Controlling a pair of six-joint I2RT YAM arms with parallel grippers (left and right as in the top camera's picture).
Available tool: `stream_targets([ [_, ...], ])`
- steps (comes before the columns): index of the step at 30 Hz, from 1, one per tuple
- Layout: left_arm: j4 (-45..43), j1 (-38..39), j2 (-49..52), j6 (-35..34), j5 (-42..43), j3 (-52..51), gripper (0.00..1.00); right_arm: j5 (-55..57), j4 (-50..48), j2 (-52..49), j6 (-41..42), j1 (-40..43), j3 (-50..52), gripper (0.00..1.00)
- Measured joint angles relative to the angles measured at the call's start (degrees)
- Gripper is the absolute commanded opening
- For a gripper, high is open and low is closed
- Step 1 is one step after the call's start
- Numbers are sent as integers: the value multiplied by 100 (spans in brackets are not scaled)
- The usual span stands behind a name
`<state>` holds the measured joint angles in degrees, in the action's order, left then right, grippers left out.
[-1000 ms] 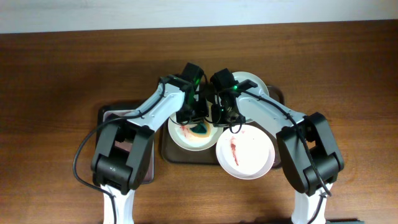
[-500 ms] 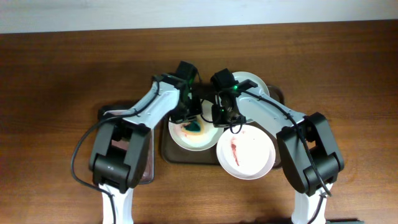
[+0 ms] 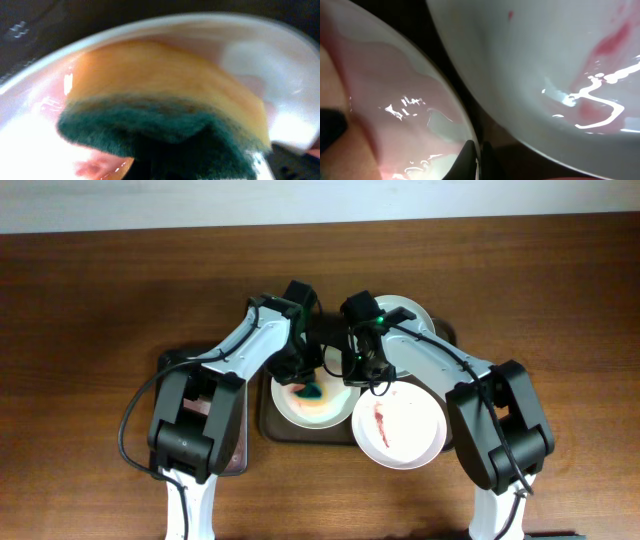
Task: Clean dirty plates on tray and stack at the side
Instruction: 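Scrub the right-held plate with the sponge in the left gripper, then move the sponge back over the metal tray with the left gripper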
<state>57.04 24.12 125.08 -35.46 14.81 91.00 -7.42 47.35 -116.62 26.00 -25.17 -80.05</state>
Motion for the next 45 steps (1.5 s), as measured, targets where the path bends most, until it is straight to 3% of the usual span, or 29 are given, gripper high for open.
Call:
stream_targets([
  [8,474,90,-155,120,-1147,-4,0,-131,-9,0,42,59,0,4],
  [19,-437,229,-173,-120,-214,-116,0,48,-195,0,1126,199,2,4],
  [23,-1025,321,-293,-323,-142,-404,0,162,-210,0,1154,227,2,4],
  [29,-1213,348,-424,-273,-409,-627,0,162,-192,0,1139,232,2,4],
  [36,-208,232,-374,79,-1624,-291,0,-85,-168,0,1152,129,2,4],
  [45,1029,90,-162,190,-2435,1379,0,2,-63,0,1049,184,0,4],
])
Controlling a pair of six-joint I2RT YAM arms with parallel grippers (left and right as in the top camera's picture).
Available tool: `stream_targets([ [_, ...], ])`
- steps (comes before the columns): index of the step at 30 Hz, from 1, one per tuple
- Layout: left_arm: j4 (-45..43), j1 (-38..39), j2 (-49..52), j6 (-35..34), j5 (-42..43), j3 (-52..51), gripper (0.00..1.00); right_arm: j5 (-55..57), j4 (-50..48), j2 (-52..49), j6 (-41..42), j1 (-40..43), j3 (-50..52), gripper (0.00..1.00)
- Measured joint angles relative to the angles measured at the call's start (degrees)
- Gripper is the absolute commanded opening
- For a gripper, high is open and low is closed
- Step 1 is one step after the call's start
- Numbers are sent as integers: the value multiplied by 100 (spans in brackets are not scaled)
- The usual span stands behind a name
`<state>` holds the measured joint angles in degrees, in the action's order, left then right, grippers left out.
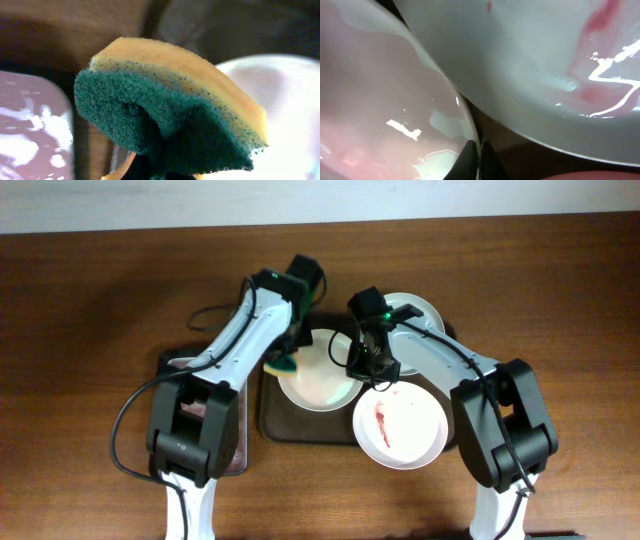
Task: Clean dirty plates on tray and stack at the side
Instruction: 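Move the sponge back over the metal tray with the left gripper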
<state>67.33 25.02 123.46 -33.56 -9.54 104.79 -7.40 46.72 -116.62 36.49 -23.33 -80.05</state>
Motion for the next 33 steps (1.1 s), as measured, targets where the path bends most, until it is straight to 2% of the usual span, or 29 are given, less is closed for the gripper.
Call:
stream_targets([
  [4,575,-35,0,96,-59,490,0,11,0,0,-396,2,0,4],
  [10,1217,-46,-129,522,74,597,0,57,68,22,-1261,22,0,4],
  [14,1827,-247,-868,772,103,597,0,138,155,297,-1729,20,4,4],
  [18,2319,-951,-1714,876,-181,549,0,629,232,1036,-1941,-59,7,4],
  [21,2308,-1329,-1827,901,-243,105,0,1075,269,1423,-2013,-151,7,4],
  [27,1143,-2111,-1746,1314,402,-1768,0,2328,297,2052,-2356,-527,7,4],
  [30,726,-2531,-1746,1558,850,-2312,0,3034,348,2205,-2677,-1029,7,4],
  [33,538,-2935,-1746,1766,1246,-2559,0,4242,435,2249,-2929,-1810,7,4],
])
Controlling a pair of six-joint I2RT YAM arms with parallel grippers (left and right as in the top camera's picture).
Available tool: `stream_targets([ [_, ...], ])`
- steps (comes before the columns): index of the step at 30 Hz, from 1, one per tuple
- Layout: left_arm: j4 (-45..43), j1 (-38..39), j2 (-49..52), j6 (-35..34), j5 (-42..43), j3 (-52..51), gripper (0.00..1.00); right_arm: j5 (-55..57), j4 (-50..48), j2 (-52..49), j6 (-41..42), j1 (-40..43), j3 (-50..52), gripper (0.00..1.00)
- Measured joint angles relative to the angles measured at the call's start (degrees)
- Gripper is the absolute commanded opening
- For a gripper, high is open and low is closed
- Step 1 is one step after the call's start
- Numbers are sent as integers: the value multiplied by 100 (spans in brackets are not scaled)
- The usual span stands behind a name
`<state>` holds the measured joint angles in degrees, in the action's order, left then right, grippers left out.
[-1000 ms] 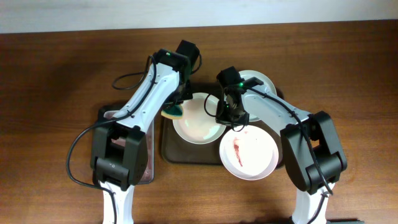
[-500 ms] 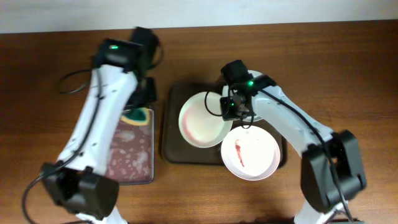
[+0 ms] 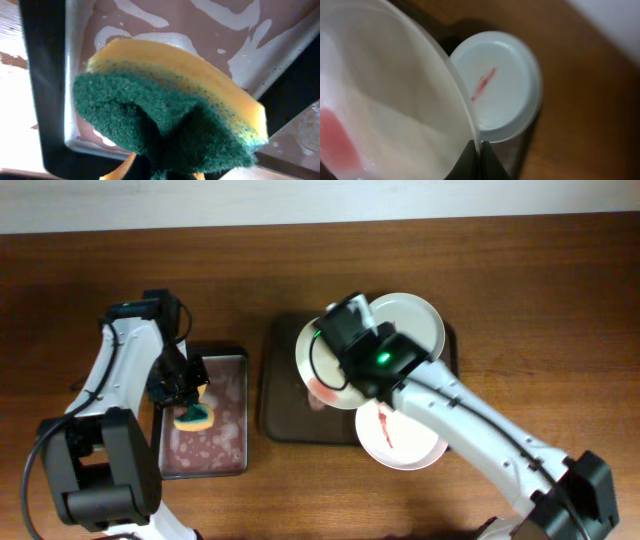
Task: Clean dirty plates on tray and stack at the side
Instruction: 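Move the sponge back over the metal tray with the left gripper, then lift the cleaned plate off the brown tray with the right gripper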
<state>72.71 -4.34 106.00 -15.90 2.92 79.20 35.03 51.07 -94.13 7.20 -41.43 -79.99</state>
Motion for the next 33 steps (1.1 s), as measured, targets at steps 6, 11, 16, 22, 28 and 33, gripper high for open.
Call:
stream_targets([
  [6,-168,-92,0,234,280,-20,0,1615,13,2,-297,-951,0,4],
  [11,-192,-94,0,291,310,-20,0,2133,13,2,-492,-1182,0,4],
  [16,-192,-94,0,293,315,-20,0,2277,13,2,-614,-1187,0,4],
  [22,-190,-94,0,293,315,-20,0,2284,15,2,-728,-1189,-127,4],
  [28,-190,-94,0,293,315,-20,0,2323,13,2,-763,-1329,-177,4],
  [33,-181,-94,0,295,315,-20,0,2323,15,2,-769,-1342,-179,4],
])
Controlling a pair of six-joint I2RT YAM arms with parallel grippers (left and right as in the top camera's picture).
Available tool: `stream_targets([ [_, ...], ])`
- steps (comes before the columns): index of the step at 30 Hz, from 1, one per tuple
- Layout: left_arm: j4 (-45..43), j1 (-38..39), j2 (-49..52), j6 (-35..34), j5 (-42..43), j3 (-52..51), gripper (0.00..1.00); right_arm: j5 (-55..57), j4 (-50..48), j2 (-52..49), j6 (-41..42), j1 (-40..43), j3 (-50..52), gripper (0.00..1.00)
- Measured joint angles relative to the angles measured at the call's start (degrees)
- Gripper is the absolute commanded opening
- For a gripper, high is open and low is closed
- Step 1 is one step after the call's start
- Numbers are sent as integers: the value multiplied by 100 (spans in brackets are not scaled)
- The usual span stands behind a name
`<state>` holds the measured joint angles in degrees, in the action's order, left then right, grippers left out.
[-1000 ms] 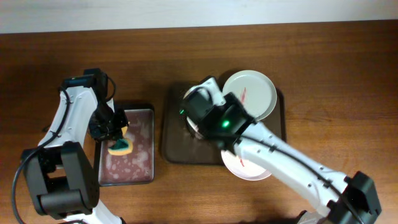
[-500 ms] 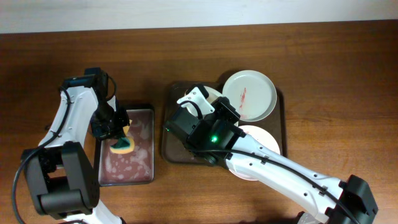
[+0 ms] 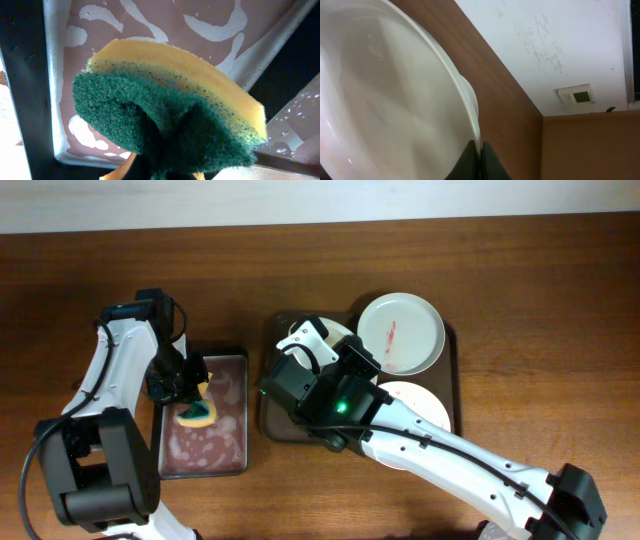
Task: Clean dirty plates on tray and stack at the side
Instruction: 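Lift the cleaned plate off the brown tray with the right gripper, then carry the plate right and set it on the table with right gripper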
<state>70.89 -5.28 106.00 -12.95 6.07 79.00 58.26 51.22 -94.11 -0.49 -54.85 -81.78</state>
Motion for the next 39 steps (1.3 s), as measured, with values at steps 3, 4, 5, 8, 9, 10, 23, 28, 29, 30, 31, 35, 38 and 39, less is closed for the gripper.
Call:
stream_targets([
  [3,9,0,0,11,0,0,0,0,0,0,0,0,0,4],
  [4,15,0,0,13,0,0,0,0,0,0,0,0,0,4],
  [5,15,0,0,13,0,0,0,0,0,0,0,0,0,4],
  [8,20,0,0,13,0,0,0,-4,0,0,-4,0,0,4],
  [9,24,0,0,13,0,0,0,-4,0,0,-2,0,2,4],
  [10,28,0,0,13,0,0,0,-7,0,0,0,0,0,4],
  [23,98,0,0,15,0,-4,0,-1530,153,0,754,588,-46,4],
  [28,170,0,0,15,20,-17,0,-4360,498,0,1150,2332,-444,4],
  [29,175,0,0,15,20,-17,0,-4907,564,0,1163,2728,-474,4],
  [30,184,0,0,15,20,-17,0,-5493,645,0,1187,3239,-479,4],
  [31,190,0,0,15,20,-17,0,-5954,719,0,1207,3672,-479,4],
  [35,192,0,0,15,20,-17,0,-7595,1040,0,1213,5838,-481,4],
  [38,236,0,0,83,22,-17,0,-8266,1379,0,916,7049,-485,4],
  [39,247,0,0,103,22,-17,0,-8352,1473,0,798,7145,-485,4],
])
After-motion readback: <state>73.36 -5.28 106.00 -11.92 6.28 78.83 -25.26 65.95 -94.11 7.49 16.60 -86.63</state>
